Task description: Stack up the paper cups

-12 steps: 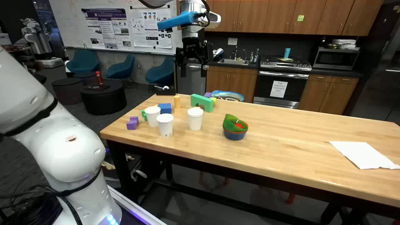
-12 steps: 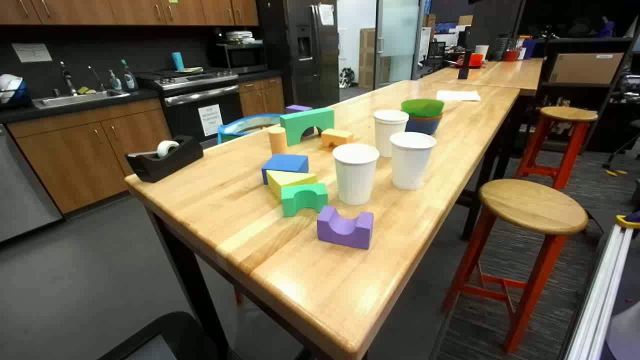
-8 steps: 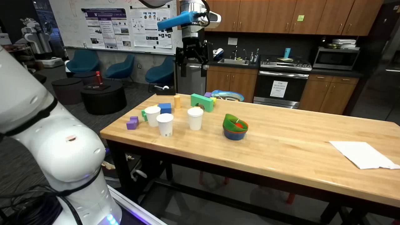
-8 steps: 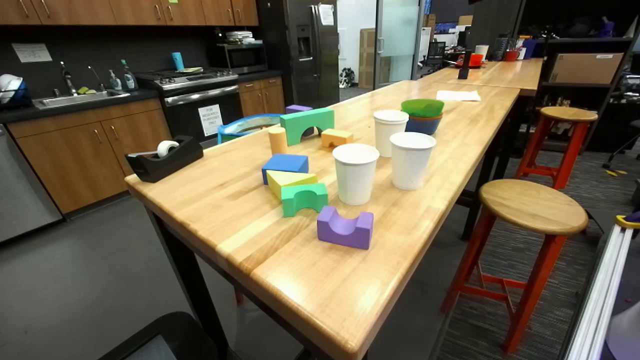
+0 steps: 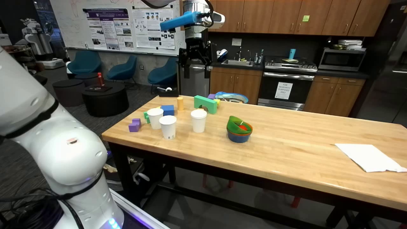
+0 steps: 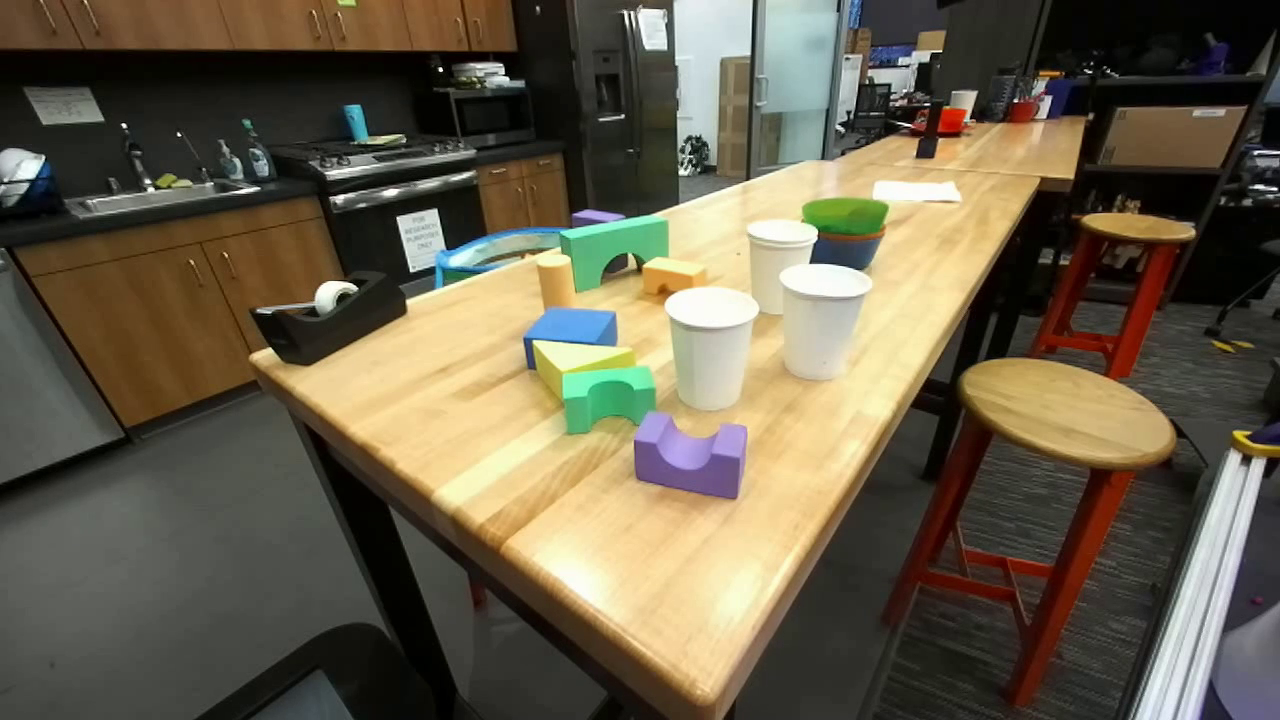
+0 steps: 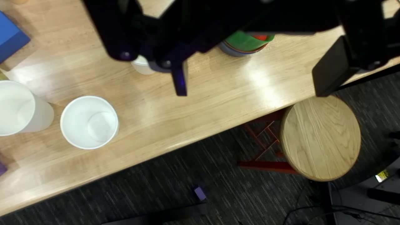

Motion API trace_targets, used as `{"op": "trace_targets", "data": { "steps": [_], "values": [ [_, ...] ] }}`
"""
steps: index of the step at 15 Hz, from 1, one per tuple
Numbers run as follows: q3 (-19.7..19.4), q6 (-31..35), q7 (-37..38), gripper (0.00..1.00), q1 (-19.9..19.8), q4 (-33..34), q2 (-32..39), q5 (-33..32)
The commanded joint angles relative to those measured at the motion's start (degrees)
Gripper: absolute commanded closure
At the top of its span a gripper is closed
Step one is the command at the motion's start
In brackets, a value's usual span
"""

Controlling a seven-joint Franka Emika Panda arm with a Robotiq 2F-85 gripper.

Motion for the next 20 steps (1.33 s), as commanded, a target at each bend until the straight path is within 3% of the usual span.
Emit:
{"op": "trace_targets", "data": {
  "steps": [1, 16, 20],
  "values": [
    [-0.9, -0.2, 0.3, 0.0, 1.1, 0.1, 0.0, -0.3],
    [-0.6, 0.0, 0.5, 0.0, 1.1, 0.0, 0.1, -0.8],
    [0.2, 5.5, 0.3, 0.0, 2.2, -2.1, -0.6, -2.4]
  ]
}}
